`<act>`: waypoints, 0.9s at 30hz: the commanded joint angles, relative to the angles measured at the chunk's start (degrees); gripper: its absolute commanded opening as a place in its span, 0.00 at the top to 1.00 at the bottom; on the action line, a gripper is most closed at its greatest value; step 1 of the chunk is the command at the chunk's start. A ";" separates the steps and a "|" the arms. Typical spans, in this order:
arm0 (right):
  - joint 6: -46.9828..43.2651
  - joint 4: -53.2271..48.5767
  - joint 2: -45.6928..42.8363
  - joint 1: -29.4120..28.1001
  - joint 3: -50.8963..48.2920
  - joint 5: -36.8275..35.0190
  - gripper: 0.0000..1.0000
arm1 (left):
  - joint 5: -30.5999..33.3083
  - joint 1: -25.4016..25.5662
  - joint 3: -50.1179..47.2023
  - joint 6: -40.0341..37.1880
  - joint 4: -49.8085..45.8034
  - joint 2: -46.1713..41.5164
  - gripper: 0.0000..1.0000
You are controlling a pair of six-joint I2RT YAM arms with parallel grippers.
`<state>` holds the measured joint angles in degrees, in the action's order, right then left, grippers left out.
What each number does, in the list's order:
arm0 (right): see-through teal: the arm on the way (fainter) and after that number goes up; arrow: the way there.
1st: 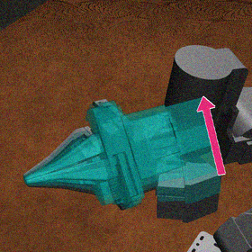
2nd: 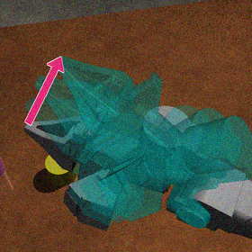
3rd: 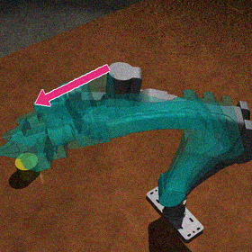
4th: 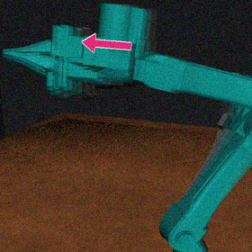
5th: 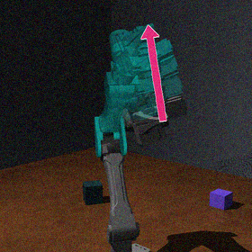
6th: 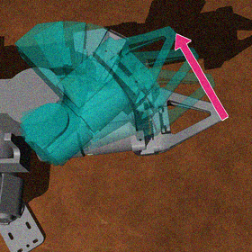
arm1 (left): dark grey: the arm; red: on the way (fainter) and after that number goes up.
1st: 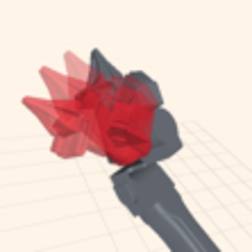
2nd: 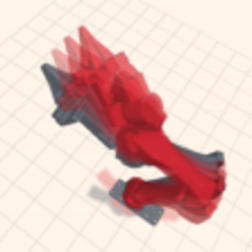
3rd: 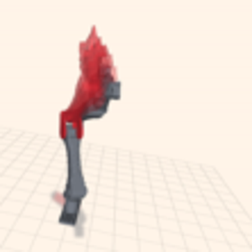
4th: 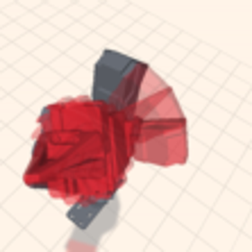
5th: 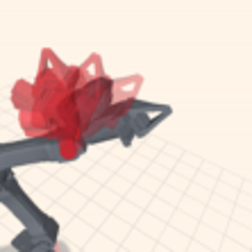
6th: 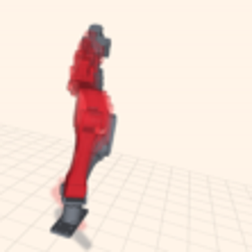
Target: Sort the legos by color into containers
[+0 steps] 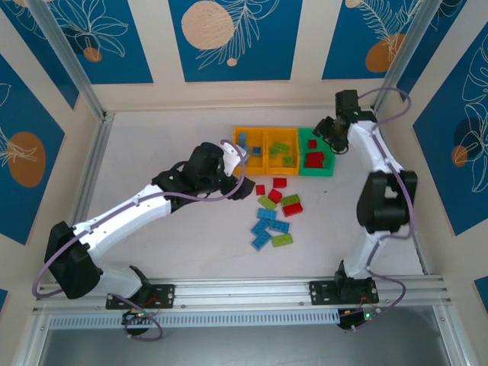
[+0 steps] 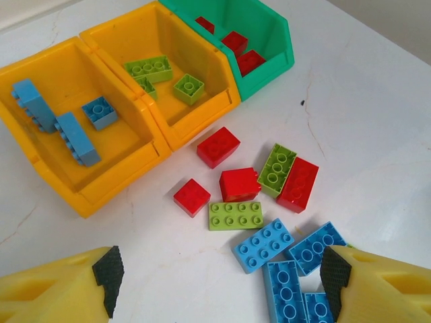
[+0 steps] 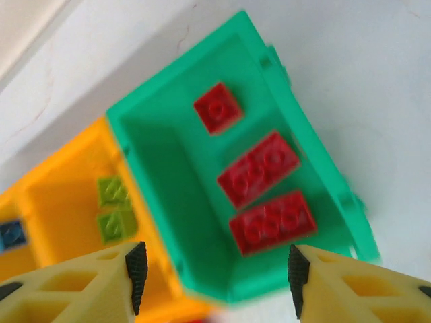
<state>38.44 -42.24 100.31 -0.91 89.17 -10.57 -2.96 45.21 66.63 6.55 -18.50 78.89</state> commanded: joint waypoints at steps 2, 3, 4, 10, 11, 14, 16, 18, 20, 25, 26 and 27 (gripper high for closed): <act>0.90 0.19 -15.94 -3.01 -14.21 4.05 0.39 | 0.52 0.33 -0.02 2.12 -0.15 1.13 0.20; 0.66 0.04 -18.36 -4.08 -17.21 3.98 0.39 | 0.73 0.36 0.14 2.80 0.15 1.73 0.20; 0.40 -0.06 -20.68 -5.32 -20.32 4.02 0.38 | 0.79 0.38 -0.02 3.93 0.86 2.34 0.20; -4.72 -2.11 -22.67 -14.11 -29.92 -1.73 0.35 | 0.70 0.43 -1.74 7.77 6.75 4.22 0.02; -6.26 -2.56 -21.19 -15.77 -29.98 -3.39 0.35 | 0.58 0.47 -1.31 7.71 6.65 4.55 0.00; -10.15 -2.27 -16.24 -20.22 -30.01 -7.63 0.29 | 0.17 0.44 -0.79 7.43 5.53 4.78 0.00; -11.21 -2.04 -12.32 -21.98 -29.60 -9.83 0.25 | 0.46 0.40 -0.93 7.34 4.99 4.52 0.00; -11.91 -1.24 -9.85 -23.16 -29.46 -10.16 0.19 | 0.84 0.44 -1.42 7.34 4.37 4.05 0.00; -13.13 0.32 -8.47 -23.53 -29.99 -6.76 0.15 | 1.33 0.42 -2.32 7.76 4.52 3.26 0.00; -15.27 0.48 -4.77 -24.10 -29.50 -1.95 0.14 | 2.08 0.45 -3.72 8.36 5.10 2.78 0.00; -15.65 0.30 -4.17 -24.42 -29.11 -2.04 0.15 | 1.91 0.41 -3.75 8.37 5.16 2.98 0.00; -15.83 -0.21 -3.73 -24.68 -28.67 -2.17 0.15 | 1.80 0.41 -3.69 8.29 5.18 3.15 0.00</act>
<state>25.02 -41.56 95.04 -24.71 59.16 -14.81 -1.85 45.30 63.59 13.67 -14.24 83.05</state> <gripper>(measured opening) 0.852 0.998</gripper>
